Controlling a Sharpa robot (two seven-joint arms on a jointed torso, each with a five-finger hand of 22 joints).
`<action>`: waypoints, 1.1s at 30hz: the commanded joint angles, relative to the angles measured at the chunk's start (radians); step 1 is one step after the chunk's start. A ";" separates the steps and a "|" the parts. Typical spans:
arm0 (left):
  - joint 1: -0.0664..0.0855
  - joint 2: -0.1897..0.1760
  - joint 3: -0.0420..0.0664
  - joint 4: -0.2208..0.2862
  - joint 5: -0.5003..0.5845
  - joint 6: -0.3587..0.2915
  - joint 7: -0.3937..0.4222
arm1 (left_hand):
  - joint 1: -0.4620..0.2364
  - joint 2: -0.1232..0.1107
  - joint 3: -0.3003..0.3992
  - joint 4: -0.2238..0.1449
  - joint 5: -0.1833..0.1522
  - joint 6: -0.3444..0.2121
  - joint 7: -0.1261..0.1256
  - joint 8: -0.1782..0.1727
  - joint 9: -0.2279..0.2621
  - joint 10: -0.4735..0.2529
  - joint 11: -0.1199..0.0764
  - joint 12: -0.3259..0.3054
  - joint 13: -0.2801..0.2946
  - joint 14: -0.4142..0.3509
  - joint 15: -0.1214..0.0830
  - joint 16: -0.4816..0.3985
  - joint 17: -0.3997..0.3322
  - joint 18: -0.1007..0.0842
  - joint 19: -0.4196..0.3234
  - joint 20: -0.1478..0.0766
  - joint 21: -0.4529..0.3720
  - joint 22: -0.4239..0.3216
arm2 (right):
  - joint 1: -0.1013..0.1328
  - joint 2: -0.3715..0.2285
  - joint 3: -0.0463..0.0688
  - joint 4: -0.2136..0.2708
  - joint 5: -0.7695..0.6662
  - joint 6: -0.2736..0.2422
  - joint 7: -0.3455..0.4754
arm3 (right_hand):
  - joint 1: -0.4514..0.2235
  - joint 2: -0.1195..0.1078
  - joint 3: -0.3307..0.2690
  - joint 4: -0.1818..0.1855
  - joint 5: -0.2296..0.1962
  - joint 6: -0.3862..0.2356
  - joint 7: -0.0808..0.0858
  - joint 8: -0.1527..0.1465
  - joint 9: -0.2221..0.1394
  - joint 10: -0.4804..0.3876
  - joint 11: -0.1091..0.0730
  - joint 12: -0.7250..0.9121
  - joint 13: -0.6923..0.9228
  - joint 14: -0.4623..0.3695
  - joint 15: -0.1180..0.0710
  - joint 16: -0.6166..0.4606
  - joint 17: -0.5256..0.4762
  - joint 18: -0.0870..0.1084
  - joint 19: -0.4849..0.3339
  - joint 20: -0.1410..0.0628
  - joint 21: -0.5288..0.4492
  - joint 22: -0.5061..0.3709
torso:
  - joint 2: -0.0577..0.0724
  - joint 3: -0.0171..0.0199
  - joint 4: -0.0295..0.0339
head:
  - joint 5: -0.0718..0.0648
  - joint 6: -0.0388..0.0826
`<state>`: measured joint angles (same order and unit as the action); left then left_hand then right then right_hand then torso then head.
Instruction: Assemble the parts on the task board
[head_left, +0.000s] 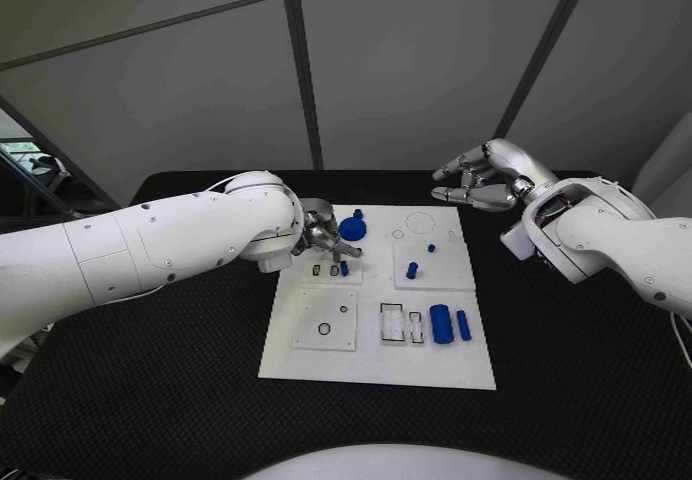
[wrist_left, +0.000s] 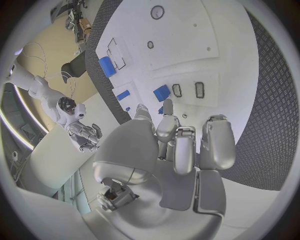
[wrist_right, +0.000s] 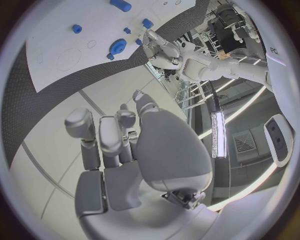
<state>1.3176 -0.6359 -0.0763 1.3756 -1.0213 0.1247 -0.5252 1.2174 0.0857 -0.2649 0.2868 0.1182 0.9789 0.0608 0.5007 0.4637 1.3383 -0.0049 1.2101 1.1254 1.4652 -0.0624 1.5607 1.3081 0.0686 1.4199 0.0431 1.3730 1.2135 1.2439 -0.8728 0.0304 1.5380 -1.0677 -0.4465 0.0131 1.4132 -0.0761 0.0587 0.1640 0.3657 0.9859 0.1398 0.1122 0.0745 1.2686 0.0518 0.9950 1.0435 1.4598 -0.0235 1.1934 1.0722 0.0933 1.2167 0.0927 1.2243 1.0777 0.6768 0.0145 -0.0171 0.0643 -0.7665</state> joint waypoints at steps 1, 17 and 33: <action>0.001 -0.001 0.000 -0.002 -0.010 0.025 -0.009 | 0.004 0.004 -0.004 -0.001 0.002 -0.007 0.002 0.007 0.003 -0.006 -0.003 0.001 0.002 0.101 -0.004 0.000 0.249 0.002 -0.005 -0.001 -0.002 0.002 | 0.002 0.001 0.001 -0.001 -0.006 0.005 -0.003 | 0.001 -0.011 -0.001 0.003 0.004 0.003 0.002 -0.005 -0.001 0.000 0.000 0.004 0.000 0.006 0.002 -0.004 -0.001 0.020 0.005 -0.002 -0.004 -0.001 | 0.000 0.0004 -0.0006 | 0.002 -0.002; 0.000 0.011 -0.001 -0.008 -0.017 0.051 -0.012 | 0.010 0.007 -0.005 -0.001 0.002 -0.007 0.000 0.021 0.021 0.003 -0.005 0.013 0.015 0.104 -0.005 0.007 0.259 -0.001 0.001 -0.001 0.007 0.017 | 0.002 0.012 0.001 -0.010 -0.006 0.011 -0.005 | 0.001 -0.011 -0.001 0.004 0.007 0.004 0.002 -0.004 -0.001 0.000 0.000 0.005 0.001 0.006 0.002 -0.005 -0.001 0.020 0.005 -0.002 -0.004 -0.001 | 0.001 0.0004 0.0002 | 0.003 -0.005; -0.001 0.021 -0.008 -0.018 -0.017 0.072 -0.014 | 0.026 0.008 -0.003 -0.006 0.006 -0.015 -0.002 0.033 0.041 0.003 -0.007 0.014 0.014 0.105 -0.007 0.009 0.261 -0.001 0.002 -0.002 0.009 0.022 | 0.002 0.017 0.001 -0.014 -0.007 0.022 -0.010 | 0.000 -0.009 0.001 0.005 0.013 0.004 0.002 -0.004 -0.001 0.000 0.000 0.005 0.001 0.007 0.002 -0.006 0.000 0.020 0.006 -0.002 -0.005 -0.002 | 0.001 0.0000 0.0001 | 0.002 -0.014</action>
<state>1.3160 -0.6146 -0.0846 1.3571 -1.0305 0.1778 -0.5307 1.2361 0.0936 -0.2648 0.2868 0.1183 0.9717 0.0608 0.5277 0.5042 1.3384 -0.0049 1.2218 1.1393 1.4652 -0.0624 1.5647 1.3079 0.0686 1.4200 0.0431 1.3771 1.2346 1.2437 -0.8571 0.0304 1.5240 -1.0711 -0.4338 0.0050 1.4133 -0.0760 0.0587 0.1640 0.3755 0.9858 0.1398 0.1122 0.0747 1.2685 0.0518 0.9950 1.0441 1.4598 -0.0234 1.1934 1.0723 0.0931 1.2167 0.0927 1.2244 1.0771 0.6779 0.0147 -0.0171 0.0664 -0.7796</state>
